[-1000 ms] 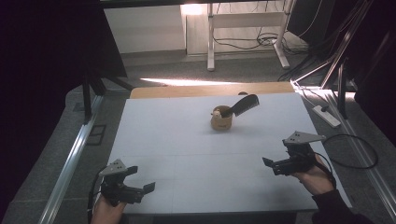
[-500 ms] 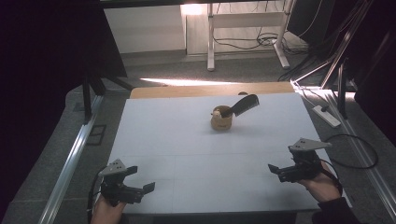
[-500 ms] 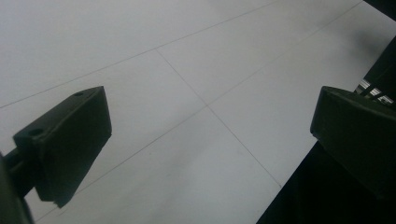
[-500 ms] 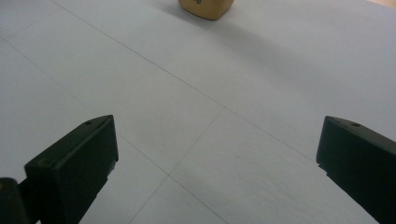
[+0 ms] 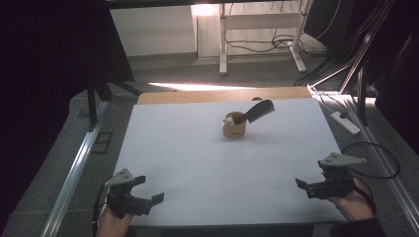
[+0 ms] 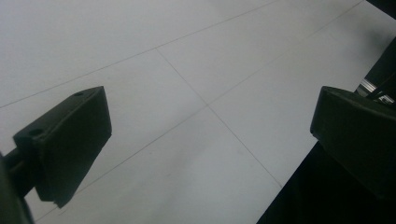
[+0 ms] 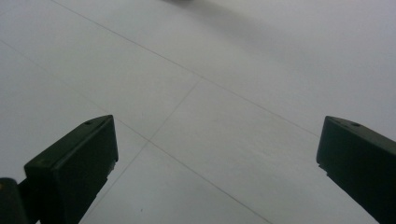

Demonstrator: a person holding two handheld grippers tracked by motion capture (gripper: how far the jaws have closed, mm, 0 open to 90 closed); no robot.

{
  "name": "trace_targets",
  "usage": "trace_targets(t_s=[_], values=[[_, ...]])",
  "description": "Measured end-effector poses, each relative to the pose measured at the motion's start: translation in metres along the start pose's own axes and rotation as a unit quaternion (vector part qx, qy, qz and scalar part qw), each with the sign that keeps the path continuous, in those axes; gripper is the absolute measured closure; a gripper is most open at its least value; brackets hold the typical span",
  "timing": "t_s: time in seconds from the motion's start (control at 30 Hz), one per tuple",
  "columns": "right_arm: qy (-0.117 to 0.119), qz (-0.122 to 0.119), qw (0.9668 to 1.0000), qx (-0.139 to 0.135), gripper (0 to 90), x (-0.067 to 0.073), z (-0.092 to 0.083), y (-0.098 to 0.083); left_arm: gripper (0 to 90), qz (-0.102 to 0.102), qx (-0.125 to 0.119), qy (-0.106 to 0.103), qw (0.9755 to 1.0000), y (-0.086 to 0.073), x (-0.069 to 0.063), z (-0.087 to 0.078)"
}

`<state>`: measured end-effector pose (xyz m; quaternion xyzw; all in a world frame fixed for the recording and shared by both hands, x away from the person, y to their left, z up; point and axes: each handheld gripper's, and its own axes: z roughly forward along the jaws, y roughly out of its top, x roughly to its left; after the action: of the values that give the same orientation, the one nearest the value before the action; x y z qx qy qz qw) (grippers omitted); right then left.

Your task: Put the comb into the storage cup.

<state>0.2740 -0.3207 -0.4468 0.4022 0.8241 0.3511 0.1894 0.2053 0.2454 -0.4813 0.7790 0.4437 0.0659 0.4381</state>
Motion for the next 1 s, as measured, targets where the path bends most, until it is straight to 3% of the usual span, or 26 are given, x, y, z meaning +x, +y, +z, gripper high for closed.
trace_targets(t_s=[1.0], values=[[-0.025,0.036,0.9988,0.022,0.0,-0.002,-0.021,-0.028,0.0,0.001,0.001,0.003,1.0000,0.000,0.000,0.000]])
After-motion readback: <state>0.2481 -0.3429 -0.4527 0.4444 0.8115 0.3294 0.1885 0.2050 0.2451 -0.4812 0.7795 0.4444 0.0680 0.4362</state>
